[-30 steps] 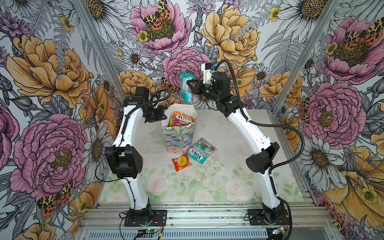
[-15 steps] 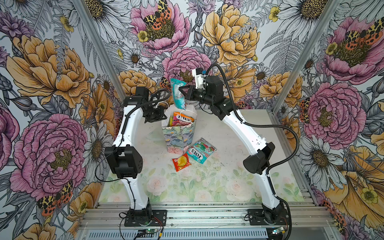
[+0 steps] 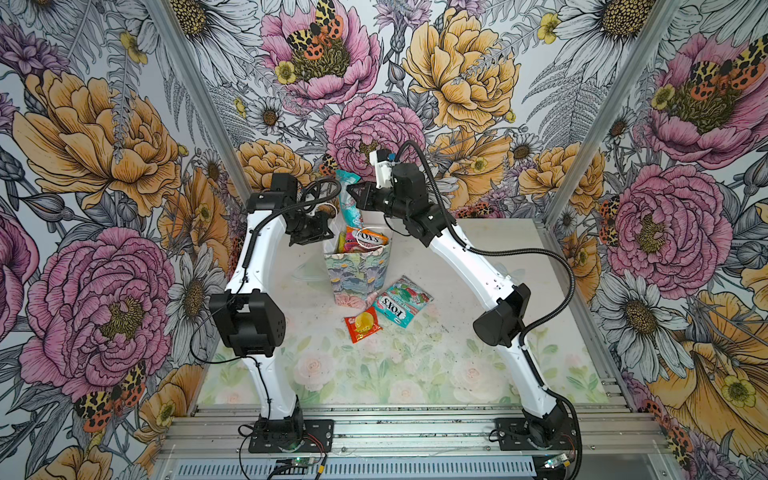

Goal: Place the snacks into the paper bag
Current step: Place the snack in the paper bag.

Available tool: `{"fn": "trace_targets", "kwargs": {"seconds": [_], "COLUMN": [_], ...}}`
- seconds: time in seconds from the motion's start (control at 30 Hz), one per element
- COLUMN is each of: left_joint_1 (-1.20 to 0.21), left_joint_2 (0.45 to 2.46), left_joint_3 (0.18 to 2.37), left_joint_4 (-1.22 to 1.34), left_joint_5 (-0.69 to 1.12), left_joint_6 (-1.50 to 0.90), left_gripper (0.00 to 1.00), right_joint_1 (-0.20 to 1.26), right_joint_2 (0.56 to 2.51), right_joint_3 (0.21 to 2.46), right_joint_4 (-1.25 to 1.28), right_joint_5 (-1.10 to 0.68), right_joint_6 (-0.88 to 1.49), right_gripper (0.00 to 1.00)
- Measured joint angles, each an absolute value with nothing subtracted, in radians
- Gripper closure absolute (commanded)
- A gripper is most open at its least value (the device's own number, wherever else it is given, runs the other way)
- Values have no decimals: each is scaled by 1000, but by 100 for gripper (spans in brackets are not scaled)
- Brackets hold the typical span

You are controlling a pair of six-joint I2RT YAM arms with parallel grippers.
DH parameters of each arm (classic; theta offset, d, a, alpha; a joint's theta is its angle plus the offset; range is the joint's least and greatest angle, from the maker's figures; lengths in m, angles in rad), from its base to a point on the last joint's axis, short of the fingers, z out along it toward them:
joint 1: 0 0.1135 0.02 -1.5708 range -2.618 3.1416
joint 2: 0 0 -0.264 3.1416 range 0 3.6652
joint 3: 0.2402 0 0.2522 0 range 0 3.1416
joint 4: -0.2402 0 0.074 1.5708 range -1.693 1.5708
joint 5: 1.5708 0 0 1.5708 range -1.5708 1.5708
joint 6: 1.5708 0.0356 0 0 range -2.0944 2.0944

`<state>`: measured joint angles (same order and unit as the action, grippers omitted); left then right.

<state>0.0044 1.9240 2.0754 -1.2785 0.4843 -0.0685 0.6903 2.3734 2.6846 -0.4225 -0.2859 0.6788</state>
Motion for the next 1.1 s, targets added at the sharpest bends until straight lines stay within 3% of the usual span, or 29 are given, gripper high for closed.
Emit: {"fn": "trace_targets", "kwargs": {"seconds": [0.3, 1.1], "left_joint_1": [4, 4], "left_joint_2": [1924, 1924], "left_joint_3": [2075, 2075], "left_joint_4": [-1279, -1279], "left_joint_5": [484, 485], "left_joint_6": [-68, -68], "left_gripper": [100, 100], "right_joint_1": [715, 723], "right_joint_2": [2361, 2082], "right_joint_3": [2654, 2218], "right_joint_4": [-421, -429], "right_joint_5": [-254, -209], "right_joint_6": [651, 593], "right_gripper": [100, 100]}}
